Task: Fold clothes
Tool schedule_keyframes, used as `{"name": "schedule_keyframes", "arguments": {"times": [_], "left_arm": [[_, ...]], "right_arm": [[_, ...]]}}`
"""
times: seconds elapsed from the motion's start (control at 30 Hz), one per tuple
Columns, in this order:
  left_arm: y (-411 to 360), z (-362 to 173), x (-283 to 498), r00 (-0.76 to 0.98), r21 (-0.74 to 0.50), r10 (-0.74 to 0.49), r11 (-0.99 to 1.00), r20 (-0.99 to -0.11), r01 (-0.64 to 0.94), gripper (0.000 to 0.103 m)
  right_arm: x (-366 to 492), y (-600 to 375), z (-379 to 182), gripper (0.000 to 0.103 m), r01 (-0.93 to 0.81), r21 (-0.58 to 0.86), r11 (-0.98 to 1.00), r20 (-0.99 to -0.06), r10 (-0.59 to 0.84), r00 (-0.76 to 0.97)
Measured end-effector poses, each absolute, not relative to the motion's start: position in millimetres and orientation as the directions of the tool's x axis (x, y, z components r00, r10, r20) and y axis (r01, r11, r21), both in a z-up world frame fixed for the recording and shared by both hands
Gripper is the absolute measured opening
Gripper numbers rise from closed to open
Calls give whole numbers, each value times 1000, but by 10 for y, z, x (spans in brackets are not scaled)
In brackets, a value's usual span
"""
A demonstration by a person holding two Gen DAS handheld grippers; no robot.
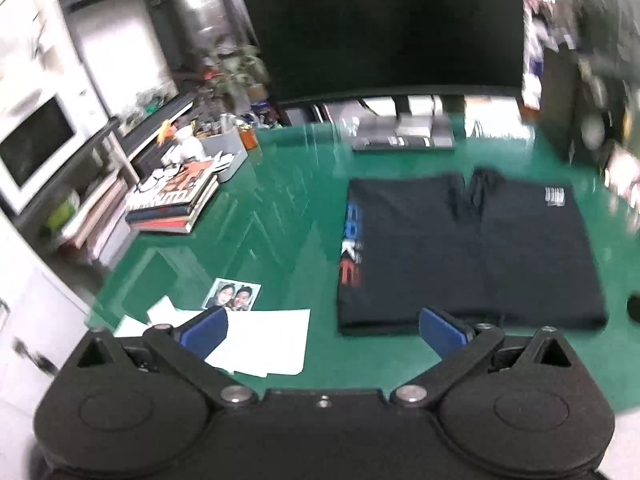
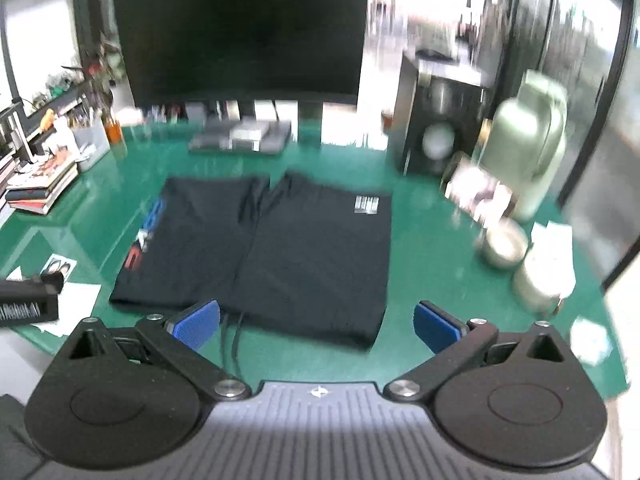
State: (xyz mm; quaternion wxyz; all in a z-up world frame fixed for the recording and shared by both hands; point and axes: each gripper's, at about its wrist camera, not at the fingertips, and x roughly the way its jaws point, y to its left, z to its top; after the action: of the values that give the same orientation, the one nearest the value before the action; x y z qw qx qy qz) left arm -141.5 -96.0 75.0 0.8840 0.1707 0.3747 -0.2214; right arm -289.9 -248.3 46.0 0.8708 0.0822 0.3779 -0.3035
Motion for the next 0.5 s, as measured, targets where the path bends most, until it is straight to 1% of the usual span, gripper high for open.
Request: {"name": "schedule_keyframes", "arguments": {"times": [0.03,0.13,0.2,0.27,0.37,0.5], "left_arm": [[-963,743,-1405,598,122,-277,833,-752,539,103],[-1023,730,-1443,612,181,-245,816,-752,549,103],[-1043,764,-1449,631,206,-235,813,-739,544,103],[-1043,785,-1435,632,195,-245,816,-735,544,103],[-1057,777,-1467,639,207,-220,827,-737,523,103],[-1063,749,-1447,611,174,-234,828,-756,533,103]], "right_arm": [[-2890,-2483,448,103,584,-81,808,-717,-455,529],[-2882,-2558,396,103,575,-13,818,-763,-380,523],[-2887,-2607,379,103,597,0,802,-780,-373,502],[-2884,-2649,370,103,622,4,783,-795,-374,477],[-2889,-2636,391,103,623,-6,783,-791,-384,476],[-2874,-2672,357,103,625,-17,781,-810,-377,449]]}}
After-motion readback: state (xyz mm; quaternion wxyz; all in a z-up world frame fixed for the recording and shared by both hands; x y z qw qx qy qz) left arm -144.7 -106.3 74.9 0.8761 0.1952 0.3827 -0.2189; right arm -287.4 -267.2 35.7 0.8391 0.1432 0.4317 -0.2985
